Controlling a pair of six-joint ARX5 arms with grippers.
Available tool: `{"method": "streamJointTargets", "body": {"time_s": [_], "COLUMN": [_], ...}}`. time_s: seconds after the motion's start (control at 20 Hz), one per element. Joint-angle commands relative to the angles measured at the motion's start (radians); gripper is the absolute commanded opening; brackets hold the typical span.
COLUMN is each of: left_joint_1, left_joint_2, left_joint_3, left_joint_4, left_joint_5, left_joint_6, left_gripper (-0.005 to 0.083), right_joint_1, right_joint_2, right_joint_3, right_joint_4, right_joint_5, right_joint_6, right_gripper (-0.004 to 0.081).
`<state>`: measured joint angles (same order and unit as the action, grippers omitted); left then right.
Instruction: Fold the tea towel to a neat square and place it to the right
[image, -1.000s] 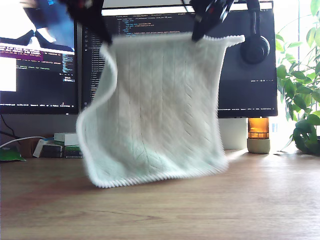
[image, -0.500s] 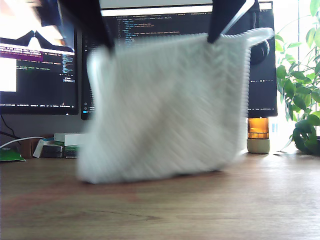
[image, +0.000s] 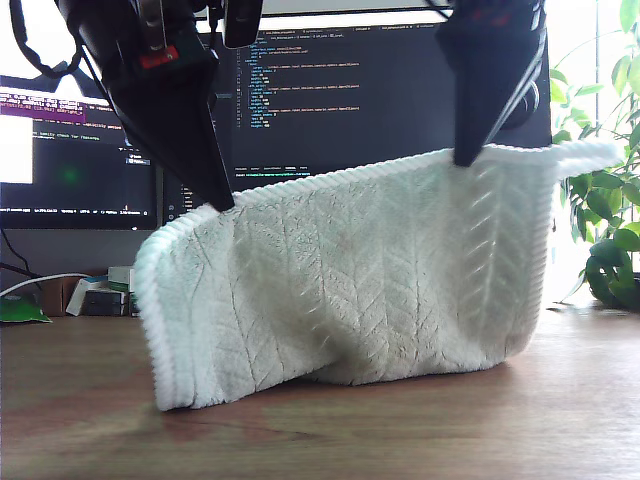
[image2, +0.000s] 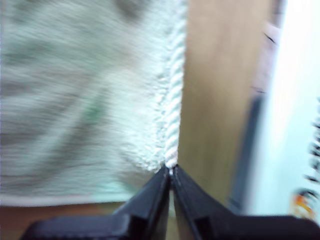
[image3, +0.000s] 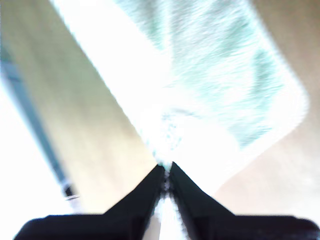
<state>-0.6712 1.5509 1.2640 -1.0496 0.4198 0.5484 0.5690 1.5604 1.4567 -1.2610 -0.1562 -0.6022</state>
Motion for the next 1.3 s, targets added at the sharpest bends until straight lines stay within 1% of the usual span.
{"method": "streamJointTargets", "body": {"time_s": [0.0, 0.15, 0.25, 0.3, 0.35, 0.4, 0.45, 0.5, 0.55, 0.65, 0.75, 0.85, 0.9, 0.95, 1.0, 1.05, 1.1, 1.15, 1.25], "left_joint_1": [-0.020, -0.029, -0.029, -0.029, -0.029, -0.029, -0.029, -0.029, -0.029, -0.029, -0.029, -0.022, -0.011, 0.006, 0.023, 0.041, 0.063, 0.092, 0.137], "left_joint_2": [-0.012, -0.012, -0.012, -0.012, -0.012, -0.012, -0.012, -0.012, -0.012, -0.012, -0.012, -0.012, -0.012, -0.012, -0.012, -0.012, -0.012, -0.012, -0.013], "left_joint_3": [-0.029, -0.029, -0.029, -0.029, -0.029, -0.029, -0.029, -0.029, -0.029, -0.029, -0.029, -0.029, -0.029, -0.029, -0.029, -0.029, -0.029, -0.029, -0.029], "left_joint_4": [-0.044, -0.092, -0.113, -0.127, -0.145, -0.159, -0.166, -0.171, -0.183, -0.194, -0.192, -0.171, -0.147, -0.114, -0.080, -0.035, 0.004, 0.039, 0.085], "left_joint_5": [0.006, 0.009, 0.036, 0.062, 0.075, 0.074, 0.074, 0.076, 0.083, 0.105, 0.098, 0.079, 0.076, 0.067, 0.062, 0.062, 0.056, 0.043, 0.042], "left_joint_6": [-0.002, -0.003, -0.003, -0.003, -0.003, -0.003, -0.003, -0.013, -0.024, -0.033, -0.033, -0.033, -0.033, -0.024, -0.024, -0.026, -0.026, -0.042, -0.044], "left_gripper": [-0.0023, -0.0023, -0.0023, -0.0021, 0.0004, 0.0054, 0.0115, 0.0171, 0.0207, 0.0242, 0.0238, 0.0210, 0.0157, 0.0066, -0.0034, -0.0019, -0.0019, -0.0019, -0.0019], "right_joint_1": [-0.006, 0.010, 0.032, 0.041, 0.051, 0.060, 0.069, 0.076, 0.082, 0.087, 0.087, 0.084, 0.082, 0.080, 0.071, 0.061, 0.051, 0.039, 0.003], "right_joint_2": [-0.005, -0.005, -0.005, -0.005, -0.005, -0.005, -0.005, -0.005, -0.005, -0.005, -0.005, -0.005, -0.005, -0.005, -0.005, -0.005, -0.005, -0.005, -0.007], "right_joint_3": [-0.066, -0.135, -0.171, -0.182, -0.187, -0.187, -0.187, -0.187, -0.187, -0.187, -0.187, -0.187, -0.187, -0.187, -0.187, -0.187, -0.187, -0.187, -0.187], "right_joint_4": [-0.018, -0.031, -0.044, -0.047, -0.047, -0.047, -0.051, -0.061, -0.065, -0.060, -0.045, 0.014, 0.054, 0.101, 0.146, 0.190, 0.223, 0.256, 0.288], "right_joint_5": [-0.021, -0.063, -0.077, -0.081, -0.087, -0.101, -0.125, -0.130, -0.130, -0.130, -0.129, -0.122, -0.122, -0.119, -0.120, -0.114, -0.113, -0.093, -0.087], "right_joint_6": [0.013, 0.027, 0.029, 0.034, 0.042, 0.080, 0.083, 0.083, 0.082, 0.082, 0.079, 0.079, 0.082, 0.081, 0.081, 0.079, 0.082, 0.104, 0.133], "right_gripper": [-0.0013, -0.0013, -0.0009, 0.0026, 0.0080, 0.0133, 0.0168, 0.0186, 0.0196, 0.0197, 0.0197, 0.0189, 0.0157, 0.0101, 0.0027, -0.0010, -0.0011, -0.0011, -0.0012]}}
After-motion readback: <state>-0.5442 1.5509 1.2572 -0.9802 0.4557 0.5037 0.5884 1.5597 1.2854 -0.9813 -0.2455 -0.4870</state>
